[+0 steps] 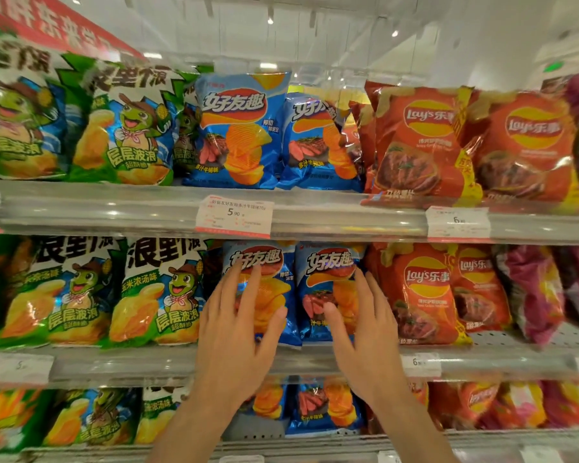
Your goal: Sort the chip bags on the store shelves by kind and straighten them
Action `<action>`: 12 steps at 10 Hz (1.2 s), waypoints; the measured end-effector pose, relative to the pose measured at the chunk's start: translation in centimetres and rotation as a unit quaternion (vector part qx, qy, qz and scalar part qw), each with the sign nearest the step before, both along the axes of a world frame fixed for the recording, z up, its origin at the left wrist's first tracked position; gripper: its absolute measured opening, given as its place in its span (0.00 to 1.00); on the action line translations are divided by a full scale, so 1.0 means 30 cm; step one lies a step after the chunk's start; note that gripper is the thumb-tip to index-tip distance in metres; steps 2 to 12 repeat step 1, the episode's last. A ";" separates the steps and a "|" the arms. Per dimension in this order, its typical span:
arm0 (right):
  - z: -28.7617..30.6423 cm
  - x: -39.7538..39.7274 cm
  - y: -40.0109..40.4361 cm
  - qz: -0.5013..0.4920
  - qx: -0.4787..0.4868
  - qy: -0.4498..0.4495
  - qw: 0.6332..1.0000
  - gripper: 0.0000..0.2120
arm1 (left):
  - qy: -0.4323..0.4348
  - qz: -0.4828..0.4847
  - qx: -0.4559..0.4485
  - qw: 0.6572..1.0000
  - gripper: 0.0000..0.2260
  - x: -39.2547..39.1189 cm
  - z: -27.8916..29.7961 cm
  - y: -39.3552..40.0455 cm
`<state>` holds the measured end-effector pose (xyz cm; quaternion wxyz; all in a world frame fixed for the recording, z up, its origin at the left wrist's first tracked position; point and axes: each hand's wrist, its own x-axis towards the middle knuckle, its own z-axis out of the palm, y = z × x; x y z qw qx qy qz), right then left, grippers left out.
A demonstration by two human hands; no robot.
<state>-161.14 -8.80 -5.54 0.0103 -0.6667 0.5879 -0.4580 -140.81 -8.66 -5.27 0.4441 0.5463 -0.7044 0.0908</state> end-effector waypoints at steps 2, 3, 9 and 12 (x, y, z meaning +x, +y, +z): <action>-0.013 -0.006 0.080 -0.006 0.005 -0.054 0.998 0.38 | 0.058 -0.011 0.009 0.998 0.32 0.020 -0.025 0.089; -0.013 -0.006 0.080 -0.006 0.005 -0.054 0.998 0.38 | 0.058 -0.011 0.009 0.998 0.32 0.020 -0.025 0.089; -0.013 -0.006 0.080 -0.006 0.005 -0.054 0.998 0.38 | 0.058 -0.011 0.009 0.998 0.32 0.020 -0.025 0.089; -0.013 -0.006 0.080 -0.006 0.005 -0.054 0.998 0.38 | 0.058 -0.011 0.009 0.998 0.32 0.020 -0.025 0.089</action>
